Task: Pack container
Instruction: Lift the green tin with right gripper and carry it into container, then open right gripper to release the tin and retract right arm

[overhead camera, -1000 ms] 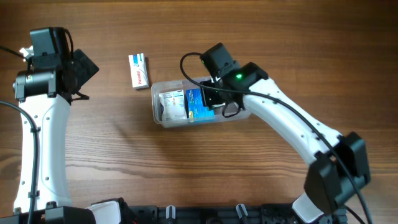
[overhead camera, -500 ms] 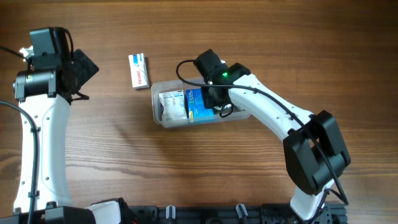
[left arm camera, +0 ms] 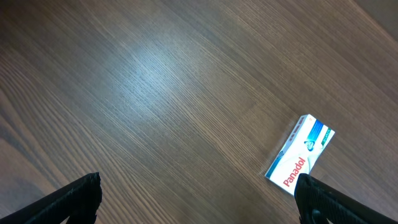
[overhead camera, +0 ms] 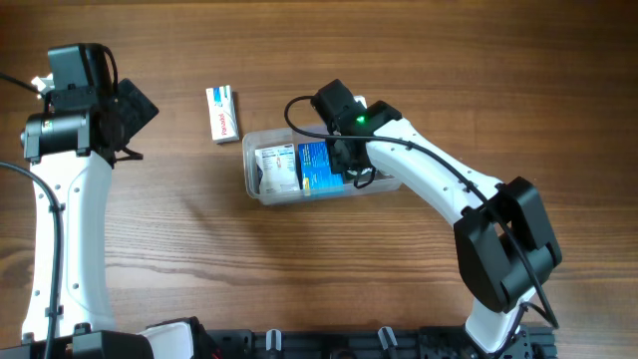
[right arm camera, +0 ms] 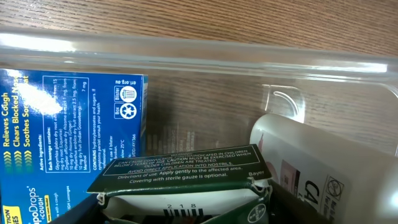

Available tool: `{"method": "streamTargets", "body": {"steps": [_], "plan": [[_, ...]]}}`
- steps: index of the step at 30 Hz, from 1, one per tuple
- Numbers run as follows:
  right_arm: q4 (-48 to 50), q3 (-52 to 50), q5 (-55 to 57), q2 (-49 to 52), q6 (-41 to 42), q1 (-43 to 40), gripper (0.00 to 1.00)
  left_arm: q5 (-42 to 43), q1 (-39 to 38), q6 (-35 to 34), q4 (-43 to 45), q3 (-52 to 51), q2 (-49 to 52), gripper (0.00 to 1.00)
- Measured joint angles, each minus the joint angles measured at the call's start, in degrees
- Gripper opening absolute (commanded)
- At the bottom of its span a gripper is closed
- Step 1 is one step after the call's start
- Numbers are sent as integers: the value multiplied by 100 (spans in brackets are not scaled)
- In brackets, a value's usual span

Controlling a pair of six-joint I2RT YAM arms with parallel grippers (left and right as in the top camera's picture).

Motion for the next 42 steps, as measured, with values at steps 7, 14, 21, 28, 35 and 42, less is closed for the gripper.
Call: {"method": "streamTargets", "body": {"steps": [7, 14, 21, 28, 35, 42], "plan": [[-70, 0, 0, 0, 22, 0, 70, 0, 0, 0, 0, 0, 0, 100], [-81, 0, 4, 0, 42, 0, 73, 0, 0, 0, 0, 0, 0, 100], [-79, 2, -33, 0, 42, 0, 67, 0, 0, 0, 0, 0, 0, 100], [-188, 376, -203, 0, 33, 0, 4, 0, 0, 0, -2, 0, 0, 100], [-474, 988, -264, -275, -31, -48, 4, 0, 0, 0, -2, 0, 0, 100], [-96, 1010, -282, -704, -28, -841, 4, 0, 0, 0, -2, 0, 0, 100]]}}
